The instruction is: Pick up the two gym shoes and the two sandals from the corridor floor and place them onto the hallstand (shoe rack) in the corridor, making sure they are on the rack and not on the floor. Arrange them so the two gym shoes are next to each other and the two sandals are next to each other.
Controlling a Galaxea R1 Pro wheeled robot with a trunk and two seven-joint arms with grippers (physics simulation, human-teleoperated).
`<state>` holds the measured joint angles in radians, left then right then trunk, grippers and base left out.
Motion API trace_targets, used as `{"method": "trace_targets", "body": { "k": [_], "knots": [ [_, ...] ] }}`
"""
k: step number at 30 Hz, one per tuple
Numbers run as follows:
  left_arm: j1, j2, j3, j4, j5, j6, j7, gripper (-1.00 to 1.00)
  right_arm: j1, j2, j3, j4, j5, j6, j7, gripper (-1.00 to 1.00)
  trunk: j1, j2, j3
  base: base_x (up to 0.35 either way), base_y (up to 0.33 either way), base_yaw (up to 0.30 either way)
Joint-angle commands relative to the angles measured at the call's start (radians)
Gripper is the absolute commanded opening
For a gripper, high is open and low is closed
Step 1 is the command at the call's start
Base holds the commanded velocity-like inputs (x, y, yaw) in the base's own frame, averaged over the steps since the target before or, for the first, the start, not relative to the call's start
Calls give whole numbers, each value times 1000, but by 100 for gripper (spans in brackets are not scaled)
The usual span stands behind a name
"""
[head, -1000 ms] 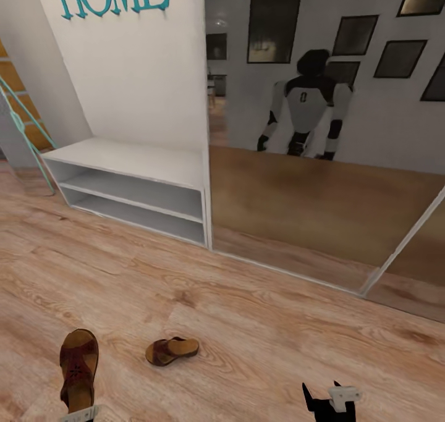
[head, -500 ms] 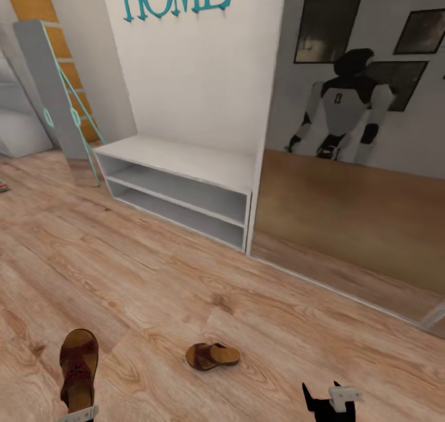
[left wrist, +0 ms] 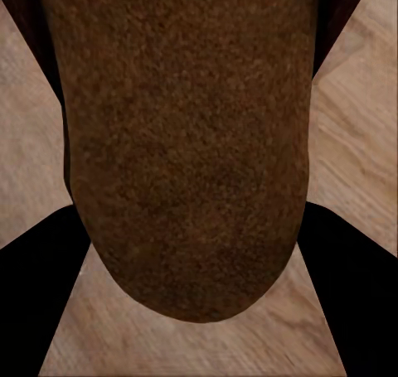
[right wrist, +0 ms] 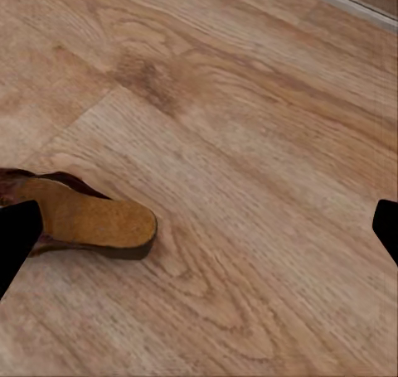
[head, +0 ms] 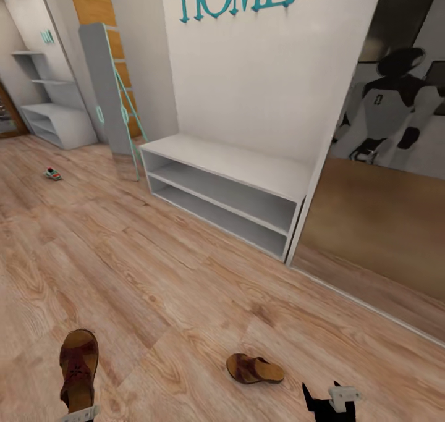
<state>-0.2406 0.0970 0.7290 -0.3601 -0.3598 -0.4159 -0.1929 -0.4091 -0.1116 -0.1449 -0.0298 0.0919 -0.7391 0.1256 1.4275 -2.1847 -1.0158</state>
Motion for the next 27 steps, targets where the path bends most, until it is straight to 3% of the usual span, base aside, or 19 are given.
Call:
{"method": "trace_targets", "body": {
  "k": [1,14,27],
  "knots": [
    [-2,0,9,1,-4,-4,-8,-100,0,0,-9,1,9,-3,2,100,0,0,-1,114,292,278],
    [-2,0,9,1,-4,-4,-8,-100,0,0,-9,1,9,-3,3,100,0,0,-1,130,274,279],
    [-2,0,10,1,-4,-4,-8,-100,0,0,-9,1,9,-3,3,100,0,0,-1,223,228,279]
  ]
}}
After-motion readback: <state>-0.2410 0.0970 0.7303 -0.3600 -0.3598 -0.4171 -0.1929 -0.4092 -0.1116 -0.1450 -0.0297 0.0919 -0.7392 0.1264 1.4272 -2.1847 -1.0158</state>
